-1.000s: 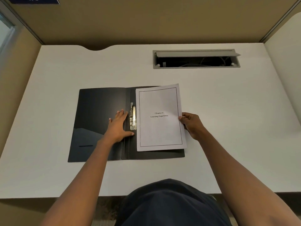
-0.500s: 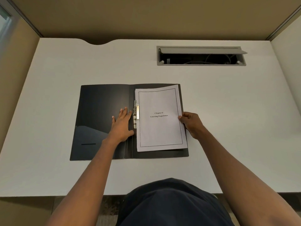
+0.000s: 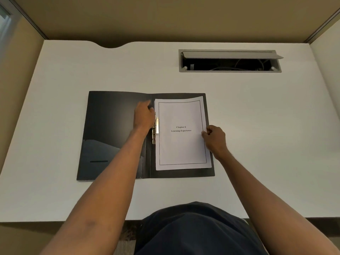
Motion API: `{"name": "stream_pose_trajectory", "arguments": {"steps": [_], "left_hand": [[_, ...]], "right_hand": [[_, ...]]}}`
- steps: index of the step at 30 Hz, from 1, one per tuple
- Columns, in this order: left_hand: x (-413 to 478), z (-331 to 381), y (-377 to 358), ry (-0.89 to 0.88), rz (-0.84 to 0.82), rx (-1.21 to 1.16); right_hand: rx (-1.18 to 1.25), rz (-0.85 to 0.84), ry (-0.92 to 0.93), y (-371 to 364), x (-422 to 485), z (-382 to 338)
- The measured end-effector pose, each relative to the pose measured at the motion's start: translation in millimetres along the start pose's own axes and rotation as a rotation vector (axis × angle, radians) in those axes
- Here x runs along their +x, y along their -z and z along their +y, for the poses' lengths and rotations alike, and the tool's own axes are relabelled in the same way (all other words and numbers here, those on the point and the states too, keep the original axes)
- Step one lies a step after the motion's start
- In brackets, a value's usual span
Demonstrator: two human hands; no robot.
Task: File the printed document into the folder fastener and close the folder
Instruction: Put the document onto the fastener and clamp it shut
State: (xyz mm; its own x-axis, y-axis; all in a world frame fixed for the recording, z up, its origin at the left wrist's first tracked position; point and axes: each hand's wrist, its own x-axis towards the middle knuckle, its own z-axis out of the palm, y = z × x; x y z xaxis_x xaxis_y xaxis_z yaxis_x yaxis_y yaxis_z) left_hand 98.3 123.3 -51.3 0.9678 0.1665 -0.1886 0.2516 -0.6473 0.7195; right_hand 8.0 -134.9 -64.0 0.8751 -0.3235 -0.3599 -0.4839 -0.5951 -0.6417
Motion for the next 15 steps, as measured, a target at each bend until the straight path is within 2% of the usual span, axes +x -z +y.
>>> {"name": "stream_pose_trajectory", "arguments": {"steps": [5, 8, 15], "left_hand": [[30, 6, -11, -0.017, -0.049, -0.010], [40, 8, -15, -0.076, -0.080, 0.014], [53, 7, -18, -0.078, -0.077, 0.122]], "right_hand": [[-0.136, 0.018, -0.001, -4, -1, -2], [-0.140, 0.008, 0.010, -7, 1, -1], [-0.086, 0.019, 0.029, -2, -1, 6]]}}
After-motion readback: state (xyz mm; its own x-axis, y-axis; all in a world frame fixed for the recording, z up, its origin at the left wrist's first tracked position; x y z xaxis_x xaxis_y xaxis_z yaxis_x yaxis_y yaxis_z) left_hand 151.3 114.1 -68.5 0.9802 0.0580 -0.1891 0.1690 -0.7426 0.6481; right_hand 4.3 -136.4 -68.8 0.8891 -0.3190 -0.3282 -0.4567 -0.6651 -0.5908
